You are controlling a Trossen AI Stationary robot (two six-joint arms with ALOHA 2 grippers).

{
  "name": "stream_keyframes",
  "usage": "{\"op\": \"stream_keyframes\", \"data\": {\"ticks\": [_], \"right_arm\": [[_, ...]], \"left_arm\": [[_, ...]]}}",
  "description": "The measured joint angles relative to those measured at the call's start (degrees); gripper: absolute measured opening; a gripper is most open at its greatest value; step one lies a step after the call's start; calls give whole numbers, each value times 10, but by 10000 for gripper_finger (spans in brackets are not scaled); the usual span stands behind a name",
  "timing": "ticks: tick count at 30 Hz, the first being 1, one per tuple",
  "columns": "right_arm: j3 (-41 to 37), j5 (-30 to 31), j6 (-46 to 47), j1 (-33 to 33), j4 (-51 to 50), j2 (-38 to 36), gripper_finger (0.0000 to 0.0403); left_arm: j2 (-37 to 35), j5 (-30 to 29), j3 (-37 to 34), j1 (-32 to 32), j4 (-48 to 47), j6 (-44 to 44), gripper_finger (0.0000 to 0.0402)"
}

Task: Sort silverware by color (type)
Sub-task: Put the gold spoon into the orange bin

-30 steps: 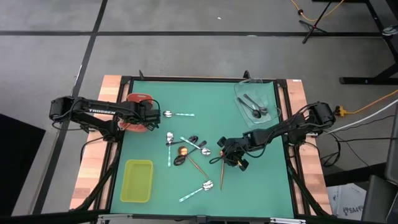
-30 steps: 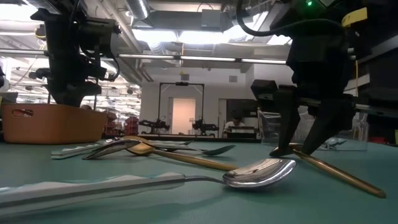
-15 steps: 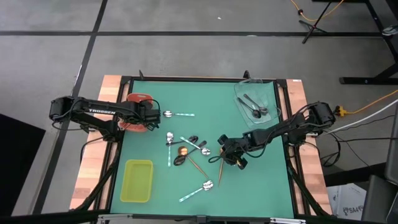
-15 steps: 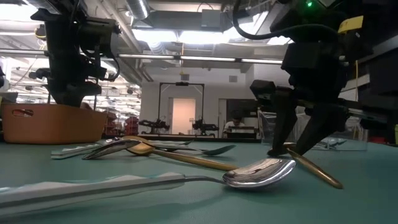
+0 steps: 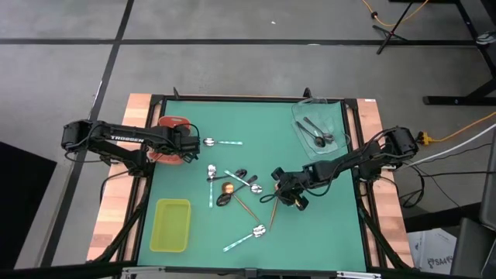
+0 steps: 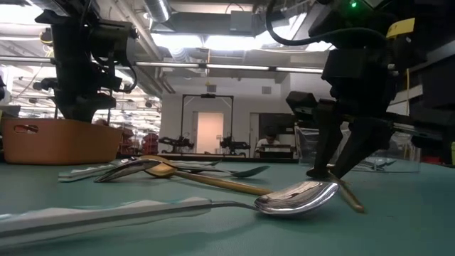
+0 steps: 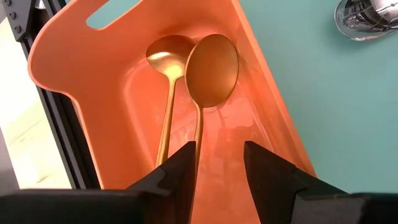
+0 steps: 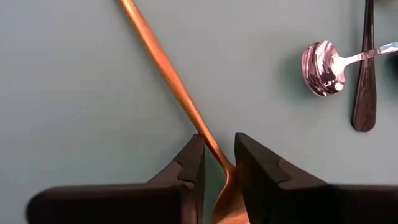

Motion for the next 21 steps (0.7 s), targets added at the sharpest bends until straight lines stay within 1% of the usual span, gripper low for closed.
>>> {"op": "stream_keyframes", "data": {"ticks": [9,17,21], "right_arm": [[0,-3,15,0,-2,0,62],[0,-3,111,0,-10,0,61],[25,-13,148,0,-64,0,61]], "left_arm": [[0,0,0,0,0,0,130],[0,0,0,0,0,-2,130],[0,0,0,0,0,-2,130]]}}
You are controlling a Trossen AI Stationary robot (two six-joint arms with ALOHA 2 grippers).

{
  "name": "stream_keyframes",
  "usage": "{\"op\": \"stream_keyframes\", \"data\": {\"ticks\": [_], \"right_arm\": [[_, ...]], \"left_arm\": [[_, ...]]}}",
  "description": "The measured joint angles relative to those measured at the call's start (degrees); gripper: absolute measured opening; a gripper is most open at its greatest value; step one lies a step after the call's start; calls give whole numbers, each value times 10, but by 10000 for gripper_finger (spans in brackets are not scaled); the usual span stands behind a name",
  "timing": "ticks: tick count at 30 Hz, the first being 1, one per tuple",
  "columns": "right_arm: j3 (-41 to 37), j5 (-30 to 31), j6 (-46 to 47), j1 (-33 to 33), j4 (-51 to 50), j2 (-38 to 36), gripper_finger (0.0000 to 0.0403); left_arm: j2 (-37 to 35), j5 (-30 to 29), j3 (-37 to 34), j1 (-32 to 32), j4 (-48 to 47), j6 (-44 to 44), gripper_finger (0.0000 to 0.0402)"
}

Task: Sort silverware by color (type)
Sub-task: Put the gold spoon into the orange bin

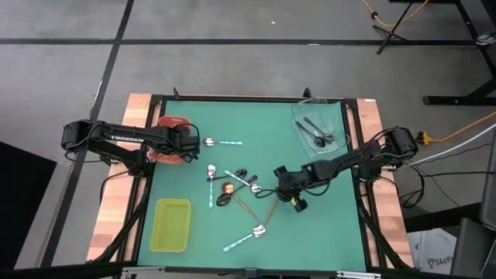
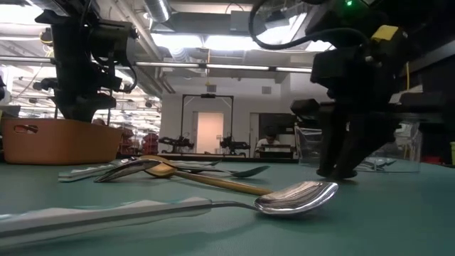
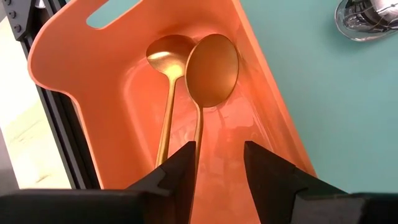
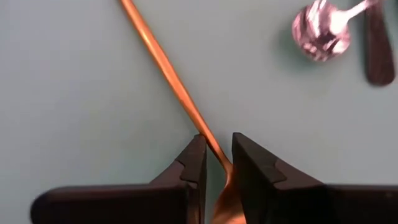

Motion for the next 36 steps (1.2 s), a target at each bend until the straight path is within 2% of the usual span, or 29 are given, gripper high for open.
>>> {"op": "stream_keyframes", "data": {"ticks": [6,14,31,36], "right_arm": [[44,-3,-2,0,-76,3,59],[52,13,-15,0,-120,8,59],[53,11,-18,0,-120,23,59],[52,10,-19,0,-120,23,41]], "left_arm": [[0,0,0,0,0,0,130],[0,0,0,0,0,0,130],[0,0,0,0,3,0,130],[0,0,0,0,4,0,130]]}}
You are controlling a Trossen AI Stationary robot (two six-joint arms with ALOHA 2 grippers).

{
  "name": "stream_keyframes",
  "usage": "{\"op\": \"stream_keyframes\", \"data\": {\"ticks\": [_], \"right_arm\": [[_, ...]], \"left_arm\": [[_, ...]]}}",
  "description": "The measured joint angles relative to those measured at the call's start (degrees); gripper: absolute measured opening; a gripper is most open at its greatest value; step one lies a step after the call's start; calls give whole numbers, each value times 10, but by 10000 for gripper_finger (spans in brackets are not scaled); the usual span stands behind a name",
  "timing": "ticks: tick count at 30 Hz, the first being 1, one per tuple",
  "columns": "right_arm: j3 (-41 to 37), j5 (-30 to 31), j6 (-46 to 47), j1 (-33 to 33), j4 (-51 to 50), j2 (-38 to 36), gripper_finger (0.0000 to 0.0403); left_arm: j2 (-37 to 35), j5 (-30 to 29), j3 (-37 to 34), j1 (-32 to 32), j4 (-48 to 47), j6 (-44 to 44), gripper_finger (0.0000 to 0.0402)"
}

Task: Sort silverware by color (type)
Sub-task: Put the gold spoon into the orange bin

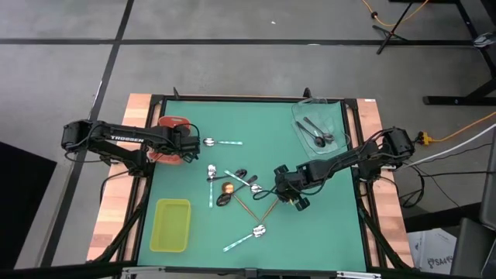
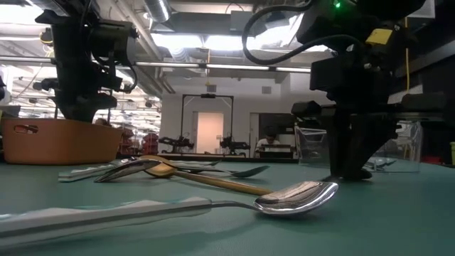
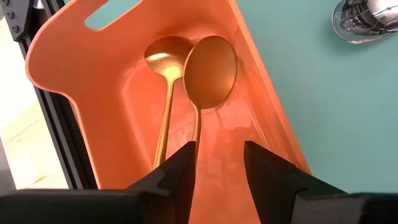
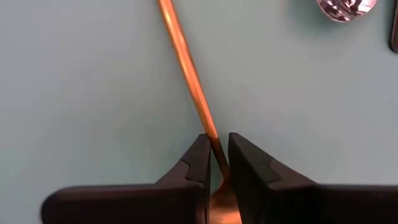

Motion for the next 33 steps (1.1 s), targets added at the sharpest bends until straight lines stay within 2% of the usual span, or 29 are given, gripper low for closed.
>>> {"op": "stream_keyframes", "data": {"ticks": [7,15,22,33], "right_arm": [[0,-1,-2,0,3,0,26],[0,1,-24,0,5,0,24],[18,45,-42,0,-11,1,21],[108,124,-75,0,-61,1,6]], "left_arm": [[0,18,8,0,-4,0,130],[0,30,72,0,-11,8,130],[0,34,123,-2,9,20,130],[0,137,127,-2,120,20,130]]}}
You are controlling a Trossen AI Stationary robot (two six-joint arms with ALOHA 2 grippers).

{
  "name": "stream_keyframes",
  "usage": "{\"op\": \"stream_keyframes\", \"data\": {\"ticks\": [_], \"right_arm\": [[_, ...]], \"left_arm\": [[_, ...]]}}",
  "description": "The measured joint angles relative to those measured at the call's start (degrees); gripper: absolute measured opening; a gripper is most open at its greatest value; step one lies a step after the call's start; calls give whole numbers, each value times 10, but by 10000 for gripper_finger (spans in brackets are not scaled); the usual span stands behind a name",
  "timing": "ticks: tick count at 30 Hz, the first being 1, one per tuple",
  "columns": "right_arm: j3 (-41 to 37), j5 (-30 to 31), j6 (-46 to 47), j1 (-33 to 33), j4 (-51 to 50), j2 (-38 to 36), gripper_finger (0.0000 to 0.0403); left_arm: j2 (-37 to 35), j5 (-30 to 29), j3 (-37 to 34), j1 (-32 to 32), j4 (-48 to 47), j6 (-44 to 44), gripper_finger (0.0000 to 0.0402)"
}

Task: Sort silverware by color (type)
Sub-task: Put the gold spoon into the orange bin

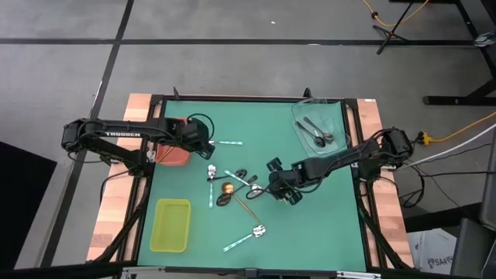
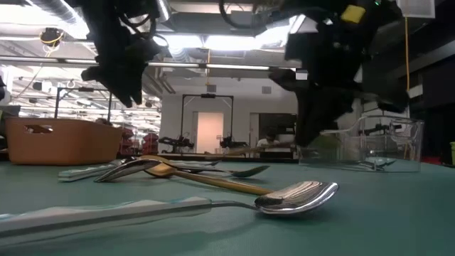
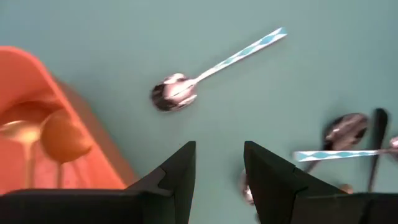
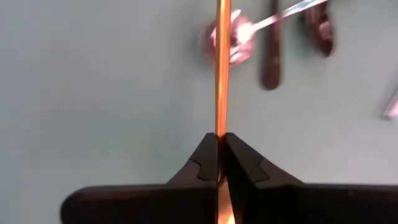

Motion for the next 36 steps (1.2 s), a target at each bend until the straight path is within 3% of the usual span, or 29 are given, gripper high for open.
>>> {"op": "stream_keyframes", "data": {"ticks": [6,19,28,36], "right_arm": [[28,4,-21,0,-18,-1,3],[88,95,-128,0,-6,-2,1],[107,141,-256,0,93,-2,1],[107,146,-333,0,160,-2,1]], "left_arm": [[0,12,0,-5,52,0,130],[0,93,0,-70,260,0,130],[0,102,0,-113,293,-3,130],[8,98,-1,-143,310,-5,130]]}}
